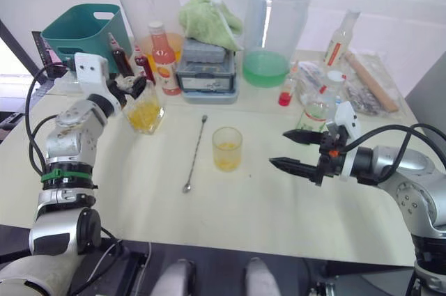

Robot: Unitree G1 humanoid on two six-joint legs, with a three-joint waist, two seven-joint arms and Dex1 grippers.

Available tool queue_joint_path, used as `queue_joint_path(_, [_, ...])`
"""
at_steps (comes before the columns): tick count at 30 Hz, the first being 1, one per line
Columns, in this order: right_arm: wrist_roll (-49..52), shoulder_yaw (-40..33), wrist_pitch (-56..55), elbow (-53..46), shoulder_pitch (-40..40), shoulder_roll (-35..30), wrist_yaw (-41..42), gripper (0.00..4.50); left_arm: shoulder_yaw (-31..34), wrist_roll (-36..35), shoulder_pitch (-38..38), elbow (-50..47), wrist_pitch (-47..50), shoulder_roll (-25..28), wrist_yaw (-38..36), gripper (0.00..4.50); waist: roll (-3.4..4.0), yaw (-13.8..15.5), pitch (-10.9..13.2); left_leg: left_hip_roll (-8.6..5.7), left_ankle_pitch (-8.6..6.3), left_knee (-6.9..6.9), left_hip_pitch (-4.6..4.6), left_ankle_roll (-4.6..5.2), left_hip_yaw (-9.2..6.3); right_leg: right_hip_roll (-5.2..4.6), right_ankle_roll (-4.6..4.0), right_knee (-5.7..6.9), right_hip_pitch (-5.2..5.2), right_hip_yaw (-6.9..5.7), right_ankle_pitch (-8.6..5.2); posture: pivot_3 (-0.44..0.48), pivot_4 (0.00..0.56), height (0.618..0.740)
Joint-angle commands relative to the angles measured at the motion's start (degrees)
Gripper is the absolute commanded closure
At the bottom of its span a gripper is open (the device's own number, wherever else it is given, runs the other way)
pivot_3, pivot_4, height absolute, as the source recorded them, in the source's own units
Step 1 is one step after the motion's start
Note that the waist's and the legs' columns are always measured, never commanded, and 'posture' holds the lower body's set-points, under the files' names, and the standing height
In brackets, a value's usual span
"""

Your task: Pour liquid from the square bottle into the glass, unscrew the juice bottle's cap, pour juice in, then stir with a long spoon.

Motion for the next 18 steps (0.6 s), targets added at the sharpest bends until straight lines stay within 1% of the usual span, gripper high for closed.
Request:
queue_joint_path(1, [1.11, -1.99, 0.43, -0.14, -1.73, -0.6, 0.19, 0.0, 1.02, -1.79, -2.51, -3.73, -2.71, 1.39, -1.03, 0.04, 0.0, 0.0, 0.0, 0.0, 0.0, 0.0, 0.0, 0.0, 0.0, 0.0, 0.0, 0.0, 0.0, 0.0, 0.0, 0.0, 0.15, 0.723])
queue_joint_path(7, [1.15, -2.02, 0.93, 0.04, -2.77, -0.43, 0.45, 0.0, 1.56, -6.37, -6.47, -5.64, -3.33, 6.33, -9.52, 0.04, 0.0, -0.1, 0.0, 0.01, 0.0, 0.0, 0.0, -0.01, 0.0, 0.01, 0.0, -0.01, -0.01, -0.01, 0.0, 0.0, 0.15, 0.723])
queue_joint_path(9, [1.02, -2.34, 0.71, 0.1, -2.67, -0.41, 0.56, 0.0, 0.33, -8.49, -6.52, -7.39, -0.85, 8.8, -15.19, 0.04, 0.01, -0.09, -0.01, 0.01, 0.0, 0.0, 0.0, -0.01, 0.01, 0.0, 0.0, 0.0, 0.0, -0.01, 0.0, 0.0, 0.15, 0.723])
queue_joint_path(12, [0.87, -2.6, 0.3, -0.03, -2.44, -0.19, 0.58, 0.0, -1.47, -11.44, -5.18, -11.31, 2.55, 12.67, -23.5, 0.04, 0.02, -0.18, -0.01, 0.01, 0.0, 0.0, 0.01, -0.01, 0.01, 0.01, 0.0, 0.01, 0.0, -0.01, 0.0, 0.0, 0.15, 0.723])
queue_joint_path(14, [0.59, -2.61, -0.11, -0.51, -1.94, -0.01, 0.56, 0.0, -3.06, -11.23, -3.3, -14.66, 2.59, 16.23, -28.61, 0.04, 0.02, -0.23, -0.01, 0.02, 0.0, 0.0, 0.02, -0.01, 0.01, 0.01, 0.0, 0.0, 0.01, -0.02, 0.0, 0.0, 0.15, 0.723])
queue_joint_path(15, [0.37, -2.63, 0.0, -0.51, -1.88, 0.08, 0.04, 0.0, -3.93, -11.6, -1.96, -16.28, 4.27, 17.85, -30.79, 0.04, 0.02, -0.26, -0.01, 0.02, 0.0, 0.0, 0.02, -0.01, 0.01, 0.01, -0.01, 0.0, 0.0, -0.02, 0.0, 0.0, 0.15, 0.723])
queue_joint_path(17, [-0.01, -2.9, -0.18, -0.35, -2.01, 0.48, -1.04, 0.0, -4.37, -12.47, 0.05, -18.38, 6.61, 19.15, -32.12, 0.04, 0.02, -0.31, -0.01, 0.05, 0.0, 0.0, 0.02, -0.01, 0.02, 0.03, -0.01, 0.0, -0.01, -0.01, -0.01, 0.0, 0.15, 0.723])
queue_joint_path(18, [-0.77, -3.08, -1.13, -0.59, -1.77, 0.83, -1.73, 0.0, -3.18, -14.02, 2.29, -20.44, 7.23, 18.82, -32.12, 0.04, 0.02, -0.28, -0.01, 0.06, 0.0, 0.0, 0.02, -0.01, 0.02, 0.03, -0.01, 0.02, -0.01, -0.02, -0.01, 0.0, 0.15, 0.723])
